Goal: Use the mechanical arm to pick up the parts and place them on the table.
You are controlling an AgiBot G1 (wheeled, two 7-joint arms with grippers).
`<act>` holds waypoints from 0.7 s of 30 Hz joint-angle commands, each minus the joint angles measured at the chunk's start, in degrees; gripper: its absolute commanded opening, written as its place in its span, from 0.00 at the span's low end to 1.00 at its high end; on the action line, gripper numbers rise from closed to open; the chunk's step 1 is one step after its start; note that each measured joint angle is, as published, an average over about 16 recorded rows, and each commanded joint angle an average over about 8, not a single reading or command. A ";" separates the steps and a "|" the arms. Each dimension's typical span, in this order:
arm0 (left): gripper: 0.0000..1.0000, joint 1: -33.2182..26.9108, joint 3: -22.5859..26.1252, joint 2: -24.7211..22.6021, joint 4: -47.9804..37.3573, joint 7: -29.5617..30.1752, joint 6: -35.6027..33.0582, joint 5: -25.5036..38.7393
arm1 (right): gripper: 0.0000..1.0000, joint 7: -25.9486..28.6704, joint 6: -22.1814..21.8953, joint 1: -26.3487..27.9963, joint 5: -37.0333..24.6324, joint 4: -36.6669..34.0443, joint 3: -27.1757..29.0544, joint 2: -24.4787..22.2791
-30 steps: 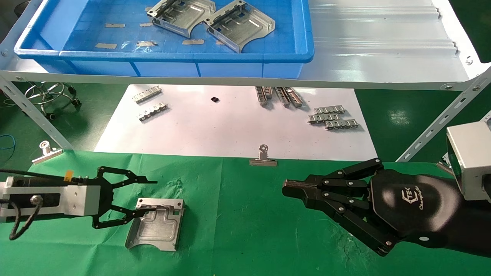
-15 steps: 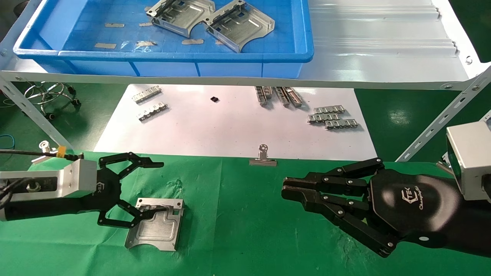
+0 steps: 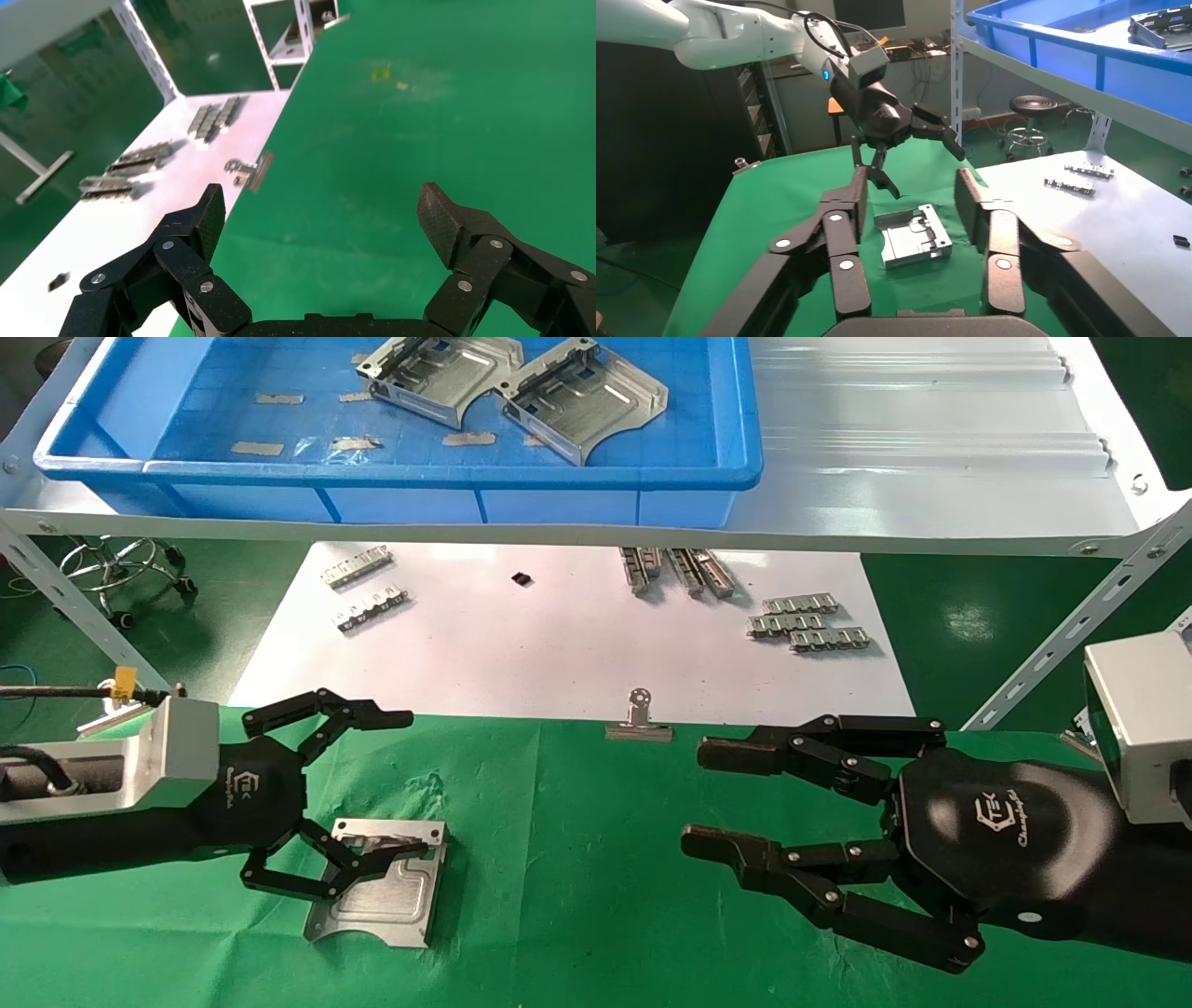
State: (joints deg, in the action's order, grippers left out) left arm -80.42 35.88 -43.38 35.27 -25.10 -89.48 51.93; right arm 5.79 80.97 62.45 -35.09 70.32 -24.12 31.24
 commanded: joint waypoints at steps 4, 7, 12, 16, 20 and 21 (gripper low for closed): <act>1.00 2.65 -2.79 1.17 5.38 5.04 0.53 -1.41 | 1.00 0.00 0.00 0.00 0.00 0.00 0.00 0.00; 1.00 4.24 -4.47 1.88 8.62 8.07 0.85 -2.27 | 1.00 0.00 0.00 0.00 0.00 0.00 0.00 0.00; 1.00 6.92 -7.29 3.07 14.06 13.16 1.39 -3.69 | 1.00 0.00 0.00 0.00 0.00 0.00 0.00 0.00; 1.00 9.03 -9.51 4.00 18.34 17.17 1.81 -4.82 | 1.00 0.00 0.00 0.00 0.00 0.00 0.00 0.00; 1.00 11.16 -11.76 4.95 22.68 21.22 2.24 -5.96 | 1.00 0.00 0.00 0.00 0.00 0.00 0.00 0.00; 1.00 11.70 -12.33 5.19 23.77 22.25 2.35 -6.25 | 1.00 0.00 0.00 0.00 0.00 0.00 0.00 0.00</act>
State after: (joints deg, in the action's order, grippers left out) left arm -68.73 23.57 -38.20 59.02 -2.87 -87.13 45.69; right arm 5.79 80.97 62.45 -35.09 70.32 -24.12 31.24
